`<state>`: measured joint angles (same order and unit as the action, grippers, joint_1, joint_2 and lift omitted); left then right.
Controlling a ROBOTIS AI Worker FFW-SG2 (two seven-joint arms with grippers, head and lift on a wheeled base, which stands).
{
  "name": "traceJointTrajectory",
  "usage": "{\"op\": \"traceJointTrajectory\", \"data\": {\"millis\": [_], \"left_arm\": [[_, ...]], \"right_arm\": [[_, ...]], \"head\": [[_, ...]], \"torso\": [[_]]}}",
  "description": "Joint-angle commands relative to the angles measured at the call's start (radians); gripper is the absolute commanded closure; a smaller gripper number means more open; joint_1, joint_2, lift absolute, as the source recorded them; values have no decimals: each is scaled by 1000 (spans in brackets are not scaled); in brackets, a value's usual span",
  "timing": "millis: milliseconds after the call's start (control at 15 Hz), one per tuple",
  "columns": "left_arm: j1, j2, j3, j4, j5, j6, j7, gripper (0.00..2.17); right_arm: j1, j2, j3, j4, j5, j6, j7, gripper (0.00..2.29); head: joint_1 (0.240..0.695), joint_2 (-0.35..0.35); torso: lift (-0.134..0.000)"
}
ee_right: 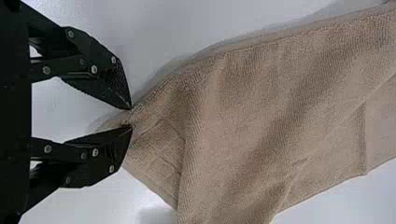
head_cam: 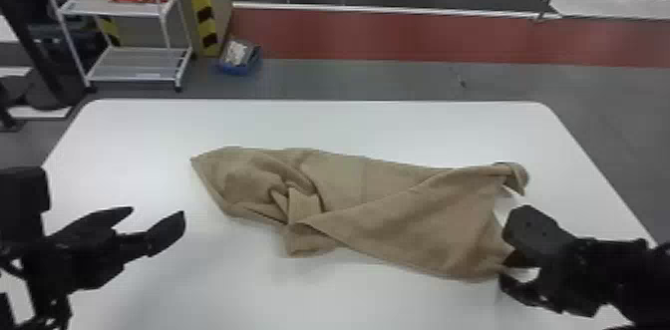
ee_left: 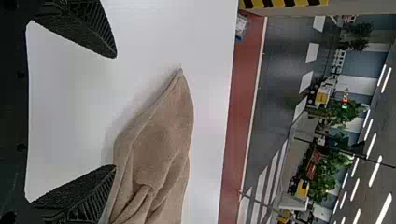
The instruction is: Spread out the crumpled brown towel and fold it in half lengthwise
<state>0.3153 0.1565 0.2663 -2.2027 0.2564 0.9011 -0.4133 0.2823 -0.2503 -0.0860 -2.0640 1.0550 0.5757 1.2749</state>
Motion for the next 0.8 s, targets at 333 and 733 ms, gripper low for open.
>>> {"op": "traceJointTrajectory", "data": {"millis": [333, 733], "left_arm": [[10, 9, -78, -8, -29, 49, -168, 56], [18, 37, -188, -48, -54, 132, -249, 63]], "right_arm": [[-15, 2, -66, -45, -112, 40, 9, 1214], [15, -6, -187, -148, -179, 80, 43, 1214]], "head": [[695, -140], [695, -246]], "torso": [[-124], [-124]]}}
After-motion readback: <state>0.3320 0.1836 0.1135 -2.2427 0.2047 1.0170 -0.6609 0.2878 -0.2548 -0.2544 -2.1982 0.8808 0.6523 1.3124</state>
